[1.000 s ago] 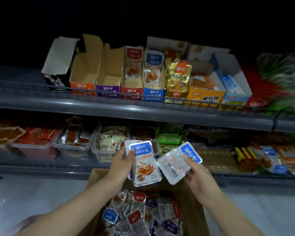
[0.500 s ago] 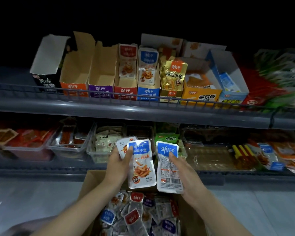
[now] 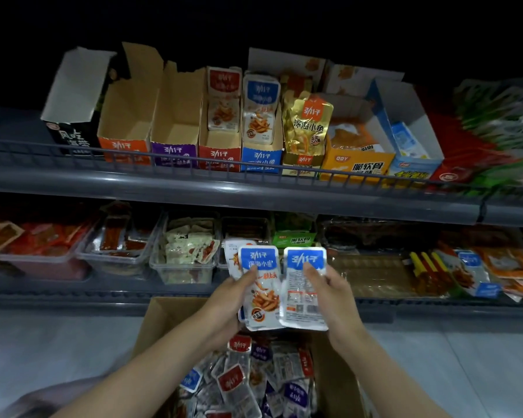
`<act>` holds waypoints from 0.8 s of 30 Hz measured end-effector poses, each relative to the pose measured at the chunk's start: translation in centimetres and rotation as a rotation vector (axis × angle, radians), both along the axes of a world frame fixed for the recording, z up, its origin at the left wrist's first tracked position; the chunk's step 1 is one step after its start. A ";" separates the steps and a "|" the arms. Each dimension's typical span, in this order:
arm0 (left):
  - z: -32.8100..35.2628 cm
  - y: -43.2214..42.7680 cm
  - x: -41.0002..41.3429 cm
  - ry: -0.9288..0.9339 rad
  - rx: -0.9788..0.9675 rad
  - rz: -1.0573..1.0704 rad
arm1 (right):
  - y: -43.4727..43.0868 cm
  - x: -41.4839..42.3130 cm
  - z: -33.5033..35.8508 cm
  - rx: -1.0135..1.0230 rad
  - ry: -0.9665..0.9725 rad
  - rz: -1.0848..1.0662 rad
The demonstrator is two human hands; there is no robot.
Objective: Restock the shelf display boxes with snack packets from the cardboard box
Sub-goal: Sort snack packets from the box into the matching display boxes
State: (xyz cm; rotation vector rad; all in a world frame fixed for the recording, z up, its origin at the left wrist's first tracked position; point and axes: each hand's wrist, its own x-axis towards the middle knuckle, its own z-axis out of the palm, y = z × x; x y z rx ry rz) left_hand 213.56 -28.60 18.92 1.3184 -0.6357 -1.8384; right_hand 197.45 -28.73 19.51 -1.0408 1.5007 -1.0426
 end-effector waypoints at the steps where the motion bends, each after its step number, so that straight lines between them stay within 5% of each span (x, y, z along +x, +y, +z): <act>1: -0.1 -0.1 0.1 -0.013 -0.019 -0.010 | -0.2 -0.3 0.1 -0.060 0.059 0.001; 6: -0.2 0.8 -0.8 -0.031 -0.098 -0.208 | 0.6 1.3 -0.6 -0.121 0.338 0.304; 8: 0.0 0.9 -0.9 0.048 -0.095 -0.217 | 0.9 1.8 -0.7 -0.001 0.261 0.411; 10: 0.0 0.5 -0.5 0.063 -0.068 -0.166 | 0.7 1.5 -0.5 0.064 0.201 0.420; 14: -0.4 0.1 0.0 0.025 -0.064 -0.092 | 0.3 0.7 0.0 -0.152 0.303 0.324; 17: -0.6 0.1 0.2 -0.012 -0.094 -0.107 | 0.4 0.5 -0.2 -0.011 0.013 0.206; 20: -0.3 0.2 0.5 -0.245 -0.245 -0.233 | 0.4 0.5 -0.1 0.261 -0.306 0.252; 24: -0.1 0.4 0.6 -0.375 -0.347 -0.212 | 0.8 1.1 -0.5 0.312 -0.424 0.267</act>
